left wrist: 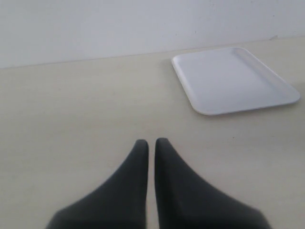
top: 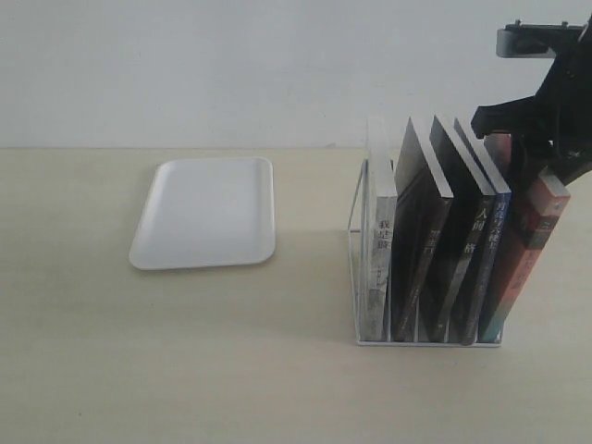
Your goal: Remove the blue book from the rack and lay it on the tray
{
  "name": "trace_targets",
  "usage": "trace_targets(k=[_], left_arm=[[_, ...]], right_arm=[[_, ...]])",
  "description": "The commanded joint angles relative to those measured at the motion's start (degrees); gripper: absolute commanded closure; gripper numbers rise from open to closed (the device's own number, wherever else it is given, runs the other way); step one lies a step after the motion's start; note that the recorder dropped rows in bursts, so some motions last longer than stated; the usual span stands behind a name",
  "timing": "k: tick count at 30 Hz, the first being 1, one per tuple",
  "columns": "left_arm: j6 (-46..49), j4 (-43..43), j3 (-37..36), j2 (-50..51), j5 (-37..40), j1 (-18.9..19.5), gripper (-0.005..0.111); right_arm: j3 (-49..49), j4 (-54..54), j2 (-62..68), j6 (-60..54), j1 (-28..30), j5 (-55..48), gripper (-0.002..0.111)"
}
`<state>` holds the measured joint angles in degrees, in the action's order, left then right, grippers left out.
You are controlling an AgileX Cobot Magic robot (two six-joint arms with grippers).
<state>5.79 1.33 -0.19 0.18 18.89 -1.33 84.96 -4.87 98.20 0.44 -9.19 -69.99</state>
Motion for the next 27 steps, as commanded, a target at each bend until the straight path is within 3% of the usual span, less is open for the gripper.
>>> trace_targets(k=[1,3,14,27], left_arm=[[0.22,0.14,0.19,-0.18,-0.89,0.11,0.102],[0.22,0.14,0.19,-0.18,-0.89,0.11,0.102],[0.22,0.14,0.19,-0.18,-0.89,0.11,0.102],[0.22,0.14,0.19,-0.18,-0.89,0.11,0.102]], right_arm=[[0.24,-0.04,-0.09,-0.44,0.00,0.03,0.099],[0.24,-0.04,-0.09,-0.44,0.00,0.03,0.109],[0.45,-0.04,-1.74,-0.44,0.00,0.03,0.108],[7.47,-0.64,-9.59,0.24,0.00,0.03,0.108]])
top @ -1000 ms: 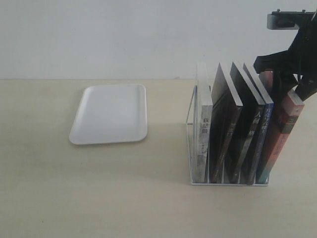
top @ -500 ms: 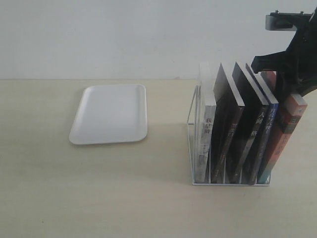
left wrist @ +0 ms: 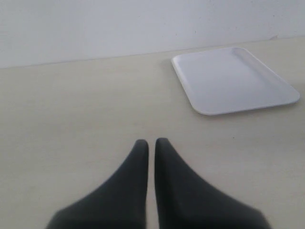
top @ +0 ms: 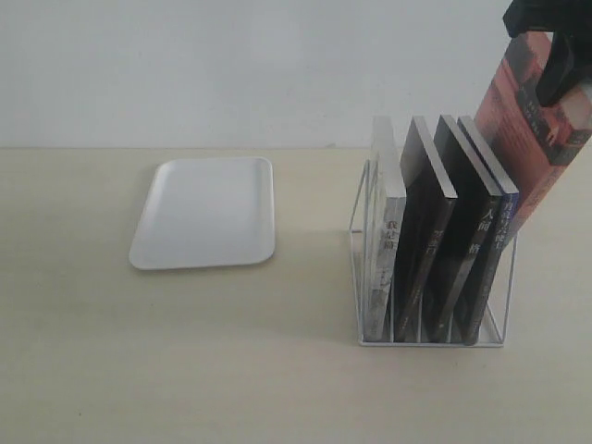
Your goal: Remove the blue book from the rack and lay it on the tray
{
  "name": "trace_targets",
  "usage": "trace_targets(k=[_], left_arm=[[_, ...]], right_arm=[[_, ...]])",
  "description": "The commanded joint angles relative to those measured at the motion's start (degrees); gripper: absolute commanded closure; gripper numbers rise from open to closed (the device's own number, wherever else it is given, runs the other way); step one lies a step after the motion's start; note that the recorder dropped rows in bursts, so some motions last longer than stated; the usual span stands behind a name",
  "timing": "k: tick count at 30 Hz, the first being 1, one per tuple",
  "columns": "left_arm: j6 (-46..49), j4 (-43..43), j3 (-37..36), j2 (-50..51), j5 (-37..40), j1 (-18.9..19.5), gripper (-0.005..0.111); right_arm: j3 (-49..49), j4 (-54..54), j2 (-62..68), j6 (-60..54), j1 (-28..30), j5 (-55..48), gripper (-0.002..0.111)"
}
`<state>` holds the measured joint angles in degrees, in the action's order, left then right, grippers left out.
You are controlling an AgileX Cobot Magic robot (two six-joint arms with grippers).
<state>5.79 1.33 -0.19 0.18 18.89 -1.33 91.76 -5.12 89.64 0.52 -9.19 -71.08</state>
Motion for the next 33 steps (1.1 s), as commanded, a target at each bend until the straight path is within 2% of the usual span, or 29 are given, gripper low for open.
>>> trace_targets(k=[1,14,24,33], left_arm=[[0.22,0.14,0.19,-0.18,-0.89,0.11,0.102],[0.22,0.14,0.19,-0.18,-0.89,0.11,0.102],[0.22,0.14,0.19,-0.18,-0.89,0.11,0.102],[0.22,0.14,0.19,-0.18,-0.89,0.11,0.102]], right_arm=[[0.66,-0.39,-1.01,0.30,0.00,1.12,0.108],[0.44,-0.39,-1.01,0.99,0.00,1.12,0.108],[-6.01,-0.39,-1.01,1.02,0.00,1.12,0.108],[-7.11,-0.63,1.23,1.02,0.00,1.12,0.108]])
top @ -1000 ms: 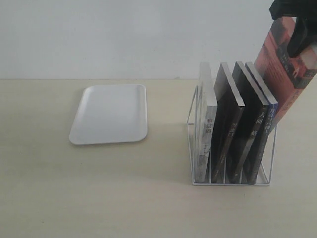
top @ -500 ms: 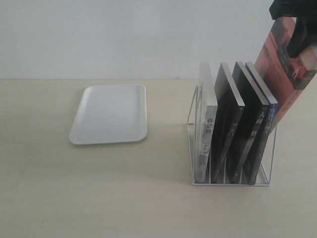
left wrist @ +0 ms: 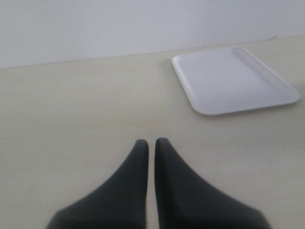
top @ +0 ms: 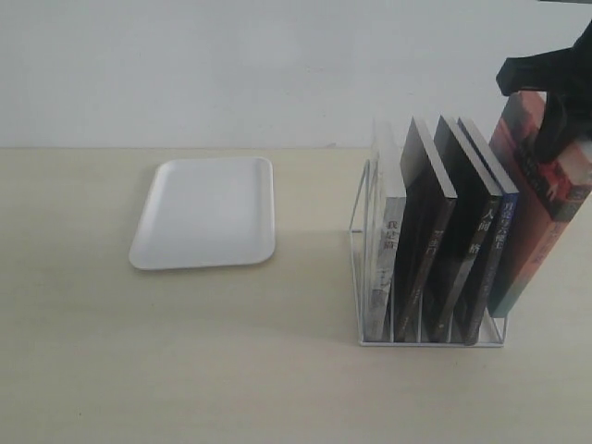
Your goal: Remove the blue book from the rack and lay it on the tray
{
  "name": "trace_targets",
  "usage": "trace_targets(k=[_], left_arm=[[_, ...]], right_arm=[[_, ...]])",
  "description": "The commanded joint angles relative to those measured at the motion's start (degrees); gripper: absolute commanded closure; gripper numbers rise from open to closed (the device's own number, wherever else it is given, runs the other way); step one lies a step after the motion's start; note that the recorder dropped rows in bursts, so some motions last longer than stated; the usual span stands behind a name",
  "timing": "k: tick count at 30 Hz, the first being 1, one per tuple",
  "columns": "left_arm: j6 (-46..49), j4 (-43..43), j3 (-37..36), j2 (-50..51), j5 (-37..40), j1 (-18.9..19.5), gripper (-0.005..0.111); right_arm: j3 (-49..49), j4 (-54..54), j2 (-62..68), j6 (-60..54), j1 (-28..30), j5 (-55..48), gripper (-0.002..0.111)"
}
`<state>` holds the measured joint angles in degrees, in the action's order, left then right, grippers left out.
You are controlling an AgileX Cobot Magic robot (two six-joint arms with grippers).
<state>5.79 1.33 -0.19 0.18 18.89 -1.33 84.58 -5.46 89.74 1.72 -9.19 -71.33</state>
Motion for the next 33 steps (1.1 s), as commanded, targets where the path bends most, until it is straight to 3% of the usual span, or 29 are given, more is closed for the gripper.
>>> trace_targets(k=[1,14,22,33], left_arm=[[0.22,0.14,0.19,-0.18,-0.89,0.11,0.102],[0.22,0.14,0.19,-0.18,-0.89,0.11,0.102],[0.22,0.14,0.19,-0.18,-0.89,0.11,0.102],[0.22,0.14,0.19,-0.18,-0.89,0.11,0.102]], right_arm=[[0.07,-0.28,1.72,-0.18,0.00,1.37,0.108],[0.07,-0.28,3.57,-1.72,0.00,1.48,0.108],[0.07,-0.28,3.57,-2.64,0.00,1.96,0.064],[5.76,-1.90,3.17,-2.02,0.00,1.37,0.064]])
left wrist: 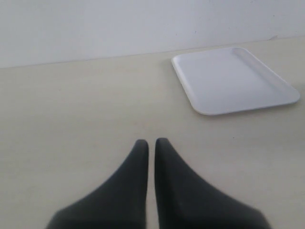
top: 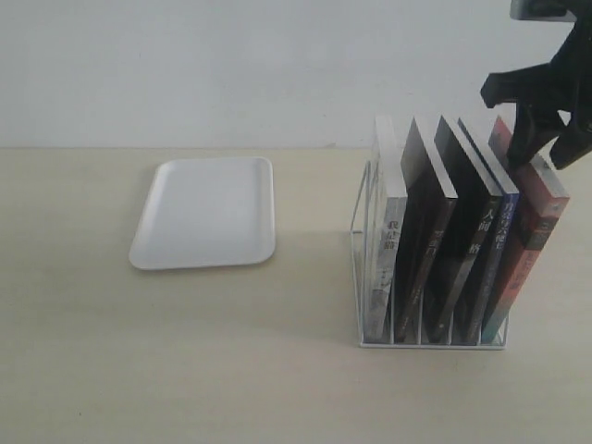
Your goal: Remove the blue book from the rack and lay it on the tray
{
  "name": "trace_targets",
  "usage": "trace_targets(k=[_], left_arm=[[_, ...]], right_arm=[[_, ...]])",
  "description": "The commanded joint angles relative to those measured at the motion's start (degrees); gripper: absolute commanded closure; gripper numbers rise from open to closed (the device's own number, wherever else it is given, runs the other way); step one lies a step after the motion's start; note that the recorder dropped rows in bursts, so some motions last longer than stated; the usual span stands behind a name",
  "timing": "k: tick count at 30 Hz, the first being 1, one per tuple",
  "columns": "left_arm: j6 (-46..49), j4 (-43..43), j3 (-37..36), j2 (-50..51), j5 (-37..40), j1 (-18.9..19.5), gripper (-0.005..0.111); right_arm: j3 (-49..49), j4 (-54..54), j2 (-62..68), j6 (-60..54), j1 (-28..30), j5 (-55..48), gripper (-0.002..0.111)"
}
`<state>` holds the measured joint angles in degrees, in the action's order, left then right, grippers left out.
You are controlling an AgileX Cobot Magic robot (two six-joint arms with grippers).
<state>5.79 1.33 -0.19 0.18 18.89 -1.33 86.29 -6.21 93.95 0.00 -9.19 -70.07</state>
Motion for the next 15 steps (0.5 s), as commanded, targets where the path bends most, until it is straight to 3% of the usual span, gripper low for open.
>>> trace_targets(k=[1,12,15], left_arm=[[0.22,0.14,0.19,-0.18,-0.89,0.11,0.102],[0.22,0.14,0.19,-0.18,-0.89,0.11,0.102],[0.22,0.14,0.19,-0.18,-0.89,0.11,0.102]], right_arm=[[5.37,-1.72,-1.42,0.00,0.00,0.11,0.064],[9.71,-15.90,-4.67,-0.55,-0.57,0.11,0.064],[9.71,-14.34,-4.67,-0.69,-3.13,0.11,0.064]])
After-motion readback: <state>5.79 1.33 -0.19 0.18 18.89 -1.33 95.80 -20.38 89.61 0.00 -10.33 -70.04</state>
